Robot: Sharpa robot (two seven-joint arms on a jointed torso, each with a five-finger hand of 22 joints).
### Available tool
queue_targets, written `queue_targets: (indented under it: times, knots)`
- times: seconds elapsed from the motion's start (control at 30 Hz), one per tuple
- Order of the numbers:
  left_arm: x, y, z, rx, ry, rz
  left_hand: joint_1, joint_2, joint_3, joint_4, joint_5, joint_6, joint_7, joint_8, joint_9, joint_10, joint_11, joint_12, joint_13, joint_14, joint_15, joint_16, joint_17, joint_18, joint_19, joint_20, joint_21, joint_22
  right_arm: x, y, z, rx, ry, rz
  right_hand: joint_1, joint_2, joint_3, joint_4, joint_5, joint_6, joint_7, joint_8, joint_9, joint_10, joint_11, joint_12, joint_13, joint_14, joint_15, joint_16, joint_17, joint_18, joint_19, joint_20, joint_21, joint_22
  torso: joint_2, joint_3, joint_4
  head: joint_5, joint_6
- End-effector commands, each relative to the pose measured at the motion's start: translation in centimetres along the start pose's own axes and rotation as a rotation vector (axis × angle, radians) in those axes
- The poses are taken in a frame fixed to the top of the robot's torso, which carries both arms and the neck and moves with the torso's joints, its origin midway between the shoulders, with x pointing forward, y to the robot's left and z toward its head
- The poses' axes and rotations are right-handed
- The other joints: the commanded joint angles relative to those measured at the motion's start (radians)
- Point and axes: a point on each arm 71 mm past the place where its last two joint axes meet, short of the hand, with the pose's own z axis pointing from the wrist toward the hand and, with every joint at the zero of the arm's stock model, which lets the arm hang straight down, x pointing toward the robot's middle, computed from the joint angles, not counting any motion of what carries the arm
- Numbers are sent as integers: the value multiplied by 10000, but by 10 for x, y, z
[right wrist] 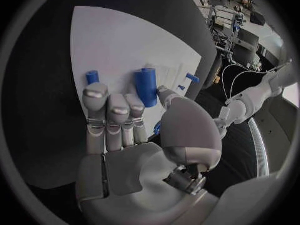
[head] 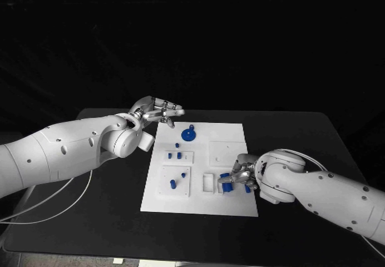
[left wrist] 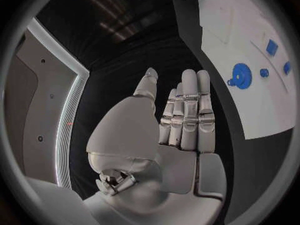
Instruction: Assemble the parts on the task board
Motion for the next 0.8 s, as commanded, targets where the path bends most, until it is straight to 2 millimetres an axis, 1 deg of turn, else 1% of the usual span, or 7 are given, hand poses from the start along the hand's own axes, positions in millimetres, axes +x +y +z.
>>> queue_targets:
  times: [0.03, 0.17, 0.2, 0.3, 0.43, 0.6, 0.8]
  knots:
    - [3, -1, 1, 45, 177, -116, 52, 81, -68, 0, -32, -76, 12, -29, 12, -8, 19, -20, 10, 20, 16, -41, -16, -71, 49, 15, -13, -12, 18, -5, 6, 447, 580, -294, 215, 15, 93, -286, -44, -177, 142, -54, -1112, -30, 37, 9, -16, 20, 20, -30, 13, -72, 547, 61, -30, 150, -8, 12, -11, 9, -14]
    - [3, -1, 1, 23, 181, -117, 68, 90, -60, -8, -27, -82, 12, -26, 14, -10, 20, -22, 9, 22, 15, -41, -16, -70, 50, 14, -12, -14, 23, -5, 8, 490, 765, -358, 470, 147, 318, -990, 156, -125, 163, -61, -1143, -44, 54, 38, -26, 23, 38, -15, 4, -57, 543, 91, -36, 173, -8, 9, -14, -3, -33]
    - [3, -1, 1, 17, 184, -118, 73, 89, -60, -13, -25, -83, 13, -25, 14, -9, 20, -22, 9, 22, 15, -41, -16, -70, 50, 14, -11, -15, 24, -5, 9, 507, 792, -366, 448, 301, 199, -1553, 737, -119, 158, -69, -1193, -62, 43, 59, -45, 20, 49, -7, -14, -42, 545, 103, -53, 195, -9, 10, -17, -6, -38]
    - [3, -1, 1, -3, 193, -120, 99, 93, -54, -32, -11, -82, 13, -21, 15, -10, 20, -21, 9, 20, 14, -43, -17, -70, 50, 13, -11, -17, 25, -7, 11, 577, 740, -383, 544, 544, -40, -2248, 1510, -23, 148, -71, -1256, -91, 40, 90, -83, 11, 34, 24, -28, -49, 550, 106, -51, 244, -9, 11, -20, -10, -50]
    - [3, -1, 0, -21, 183, -117, 99, 93, -54, -32, -11, -82, 13, -21, 15, -10, 20, -21, 9, 20, 14, -43, -17, -70, 50, 13, -11, -17, 24, -9, 11, 622, 590, -340, 808, 777, 43, -2823, 2020, 94, 111, -63, -1284, -109, -5, 90, -109, 4, 14, 17, -53, -58, 551, 86, -69, 263, -13, 14, -25, -15, -39]
    - [3, -1, 0, -39, 166, -112, 150, 107, -41, -76, 13, -97, 17, -25, 13, -9, 19, -22, 7, 27, 9, -39, -15, -69, 54, 9, -7, -17, 23, -10, 11, 596, 371, -96, 701, 1018, 193, -3521, 2596, 353, 37, -68, -1268, -117, -61, 84, -149, 5, -21, 17, -74, -94, 564, 49, -48, 305, -8, 24, -22, -10, -46]
    - [1, 0, 0, -52, 136, -103, 160, 129, -33, -89, 21, -94, 16, -22, 14, -5, 18, -20, 8, 28, 9, -39, -15, -68, 57, 8, -5, -15, 19, -8, 5, 420, 381, 606, 407, 1228, 257, -3837, 2933, 625, -68, -56, -1149, -78, -124, 74, -204, 5, -56, 16, -100, -131, 569, 11, -17, 343, -12, 24, -26, -6, -43]
